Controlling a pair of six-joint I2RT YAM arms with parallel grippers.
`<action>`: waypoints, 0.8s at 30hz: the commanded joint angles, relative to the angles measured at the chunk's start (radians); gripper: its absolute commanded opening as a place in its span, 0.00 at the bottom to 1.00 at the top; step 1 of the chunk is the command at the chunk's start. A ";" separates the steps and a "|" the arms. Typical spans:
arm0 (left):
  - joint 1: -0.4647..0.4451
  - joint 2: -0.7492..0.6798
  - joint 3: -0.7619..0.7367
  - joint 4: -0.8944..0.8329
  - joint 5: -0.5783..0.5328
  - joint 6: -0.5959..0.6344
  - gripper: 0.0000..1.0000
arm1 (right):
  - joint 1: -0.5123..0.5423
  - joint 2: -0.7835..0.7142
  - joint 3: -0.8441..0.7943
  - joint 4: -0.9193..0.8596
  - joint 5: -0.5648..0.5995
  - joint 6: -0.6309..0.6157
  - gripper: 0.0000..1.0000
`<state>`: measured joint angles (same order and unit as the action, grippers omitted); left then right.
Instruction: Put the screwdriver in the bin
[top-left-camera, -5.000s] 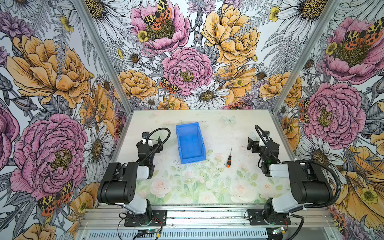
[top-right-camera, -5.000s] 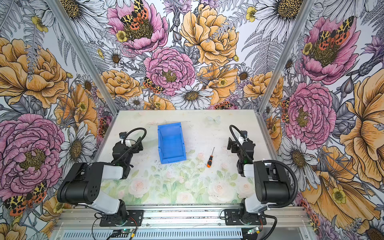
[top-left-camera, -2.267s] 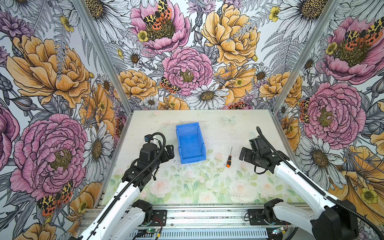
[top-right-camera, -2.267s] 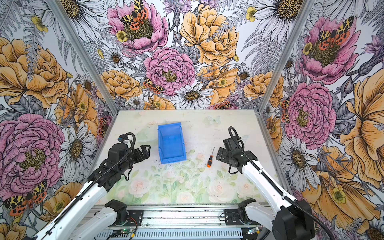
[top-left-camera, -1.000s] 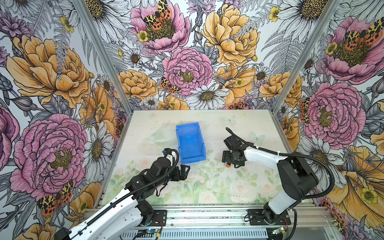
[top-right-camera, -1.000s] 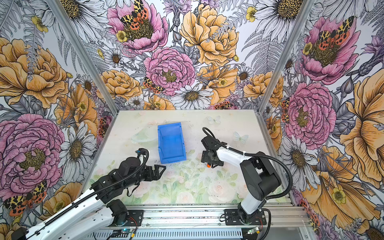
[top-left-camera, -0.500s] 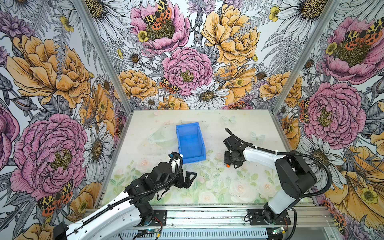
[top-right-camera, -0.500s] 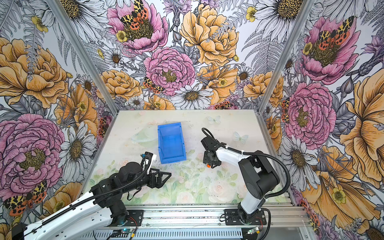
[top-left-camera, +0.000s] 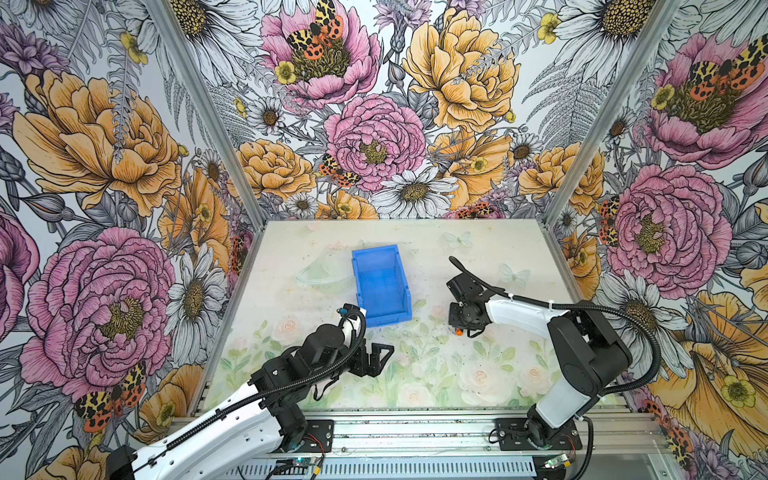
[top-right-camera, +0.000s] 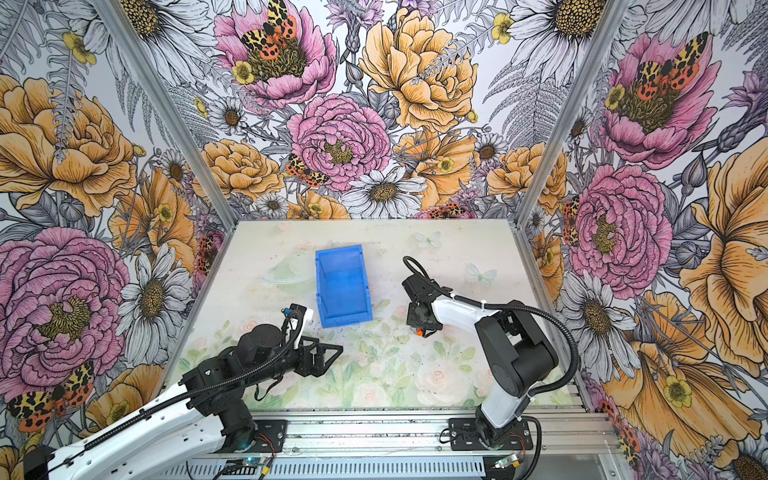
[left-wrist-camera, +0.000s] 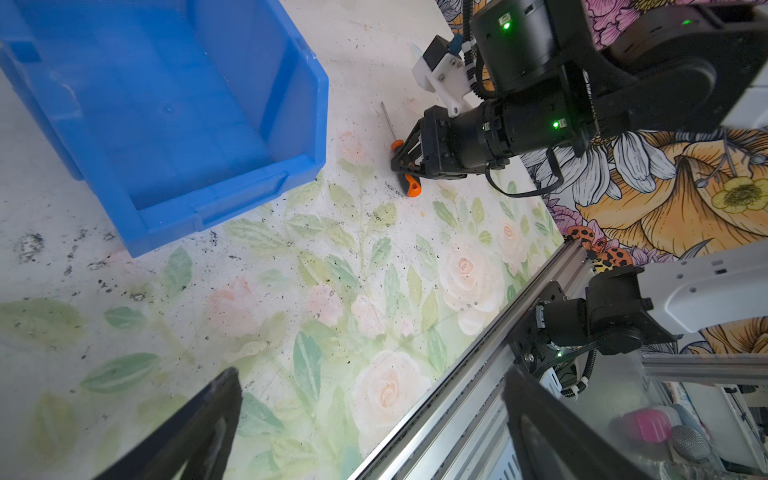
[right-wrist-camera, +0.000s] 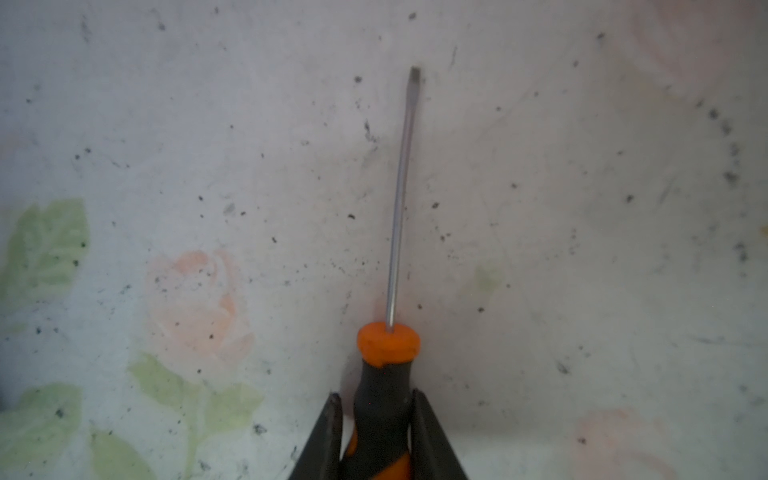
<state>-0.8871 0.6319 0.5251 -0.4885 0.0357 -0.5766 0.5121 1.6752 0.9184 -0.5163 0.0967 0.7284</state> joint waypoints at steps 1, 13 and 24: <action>-0.006 -0.002 -0.019 0.019 -0.029 0.017 0.99 | 0.006 0.018 -0.045 0.014 -0.009 -0.005 0.10; -0.008 -0.006 -0.022 0.019 -0.038 0.015 0.99 | 0.006 -0.114 -0.084 0.056 0.004 -0.081 0.00; -0.008 -0.079 -0.037 0.017 -0.101 -0.002 0.99 | 0.009 -0.284 -0.050 0.010 -0.028 -0.155 0.00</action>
<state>-0.8875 0.5831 0.5045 -0.4889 -0.0208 -0.5774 0.5121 1.4345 0.8352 -0.4782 0.0788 0.6086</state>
